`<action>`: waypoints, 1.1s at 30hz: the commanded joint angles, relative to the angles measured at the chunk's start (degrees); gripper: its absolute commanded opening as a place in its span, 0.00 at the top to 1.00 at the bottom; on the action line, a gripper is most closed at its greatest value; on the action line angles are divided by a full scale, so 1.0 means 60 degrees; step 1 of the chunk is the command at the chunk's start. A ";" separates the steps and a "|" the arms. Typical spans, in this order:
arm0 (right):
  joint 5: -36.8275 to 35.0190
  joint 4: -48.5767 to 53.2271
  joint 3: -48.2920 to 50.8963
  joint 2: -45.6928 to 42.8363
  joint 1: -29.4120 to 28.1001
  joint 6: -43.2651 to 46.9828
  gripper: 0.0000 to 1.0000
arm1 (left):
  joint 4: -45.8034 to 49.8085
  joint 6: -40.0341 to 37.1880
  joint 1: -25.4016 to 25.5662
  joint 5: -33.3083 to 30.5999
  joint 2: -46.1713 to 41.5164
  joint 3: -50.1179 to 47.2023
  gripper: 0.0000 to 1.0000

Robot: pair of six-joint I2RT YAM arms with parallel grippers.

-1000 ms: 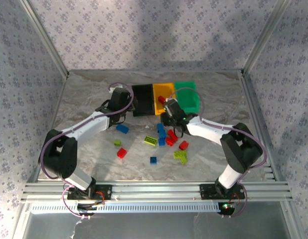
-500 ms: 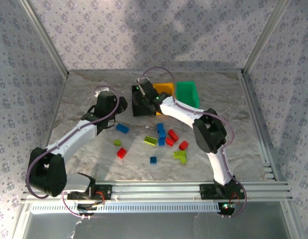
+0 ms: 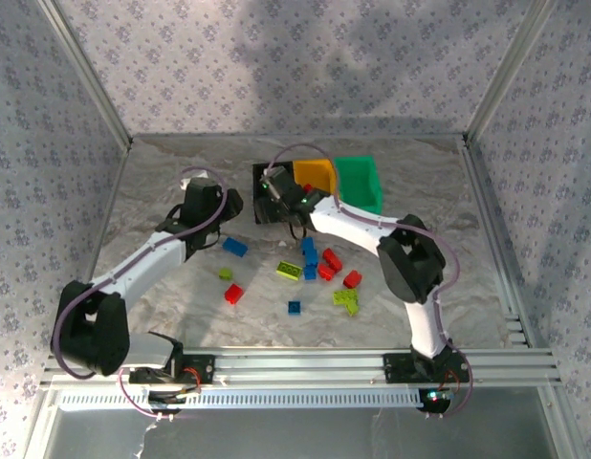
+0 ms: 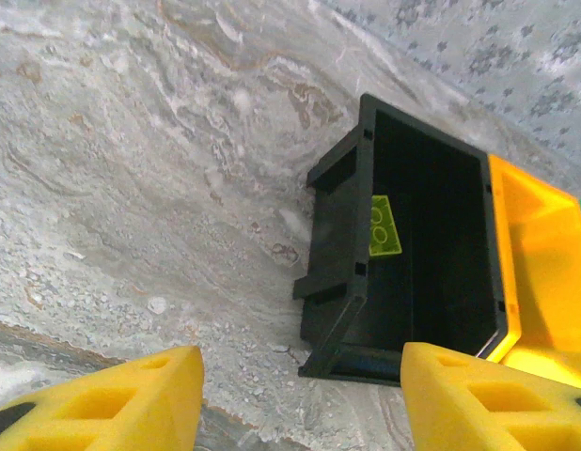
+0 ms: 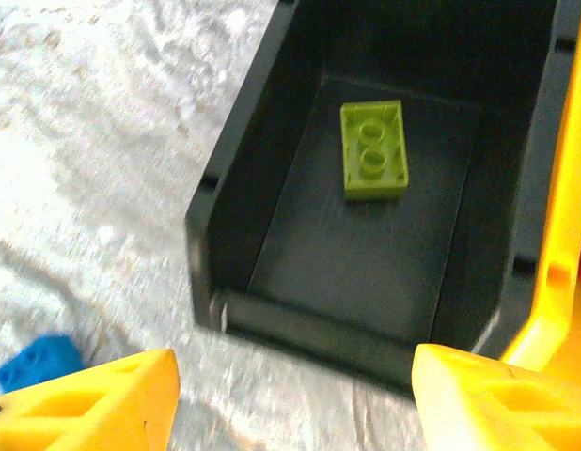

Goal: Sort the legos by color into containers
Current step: Place the lego in the container, then pick up the lego from the center of the table.

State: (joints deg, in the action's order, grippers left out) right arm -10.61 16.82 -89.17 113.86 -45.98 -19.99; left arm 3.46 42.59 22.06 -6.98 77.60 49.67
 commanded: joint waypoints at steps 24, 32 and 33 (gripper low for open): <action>-0.0905 0.0224 0.4331 -0.2526 -0.0598 -0.0205 0.33 | -0.1021 0.0548 -0.0157 0.1003 0.1166 0.0330 0.42; -0.1353 0.0412 0.4274 -0.2520 -0.0071 -0.1017 0.34 | -0.1602 0.0645 -0.0086 0.1025 0.1158 0.0170 0.42; -0.1388 0.0404 0.4242 -0.2455 -0.0072 -0.1054 0.35 | -0.1698 0.0692 -0.0103 0.1003 0.1176 0.0089 0.42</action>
State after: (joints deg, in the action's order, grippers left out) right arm -16.40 17.23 -63.35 99.63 -46.39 -23.44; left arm -3.44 45.78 21.37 -1.45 84.99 49.91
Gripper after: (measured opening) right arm 0.655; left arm 0.579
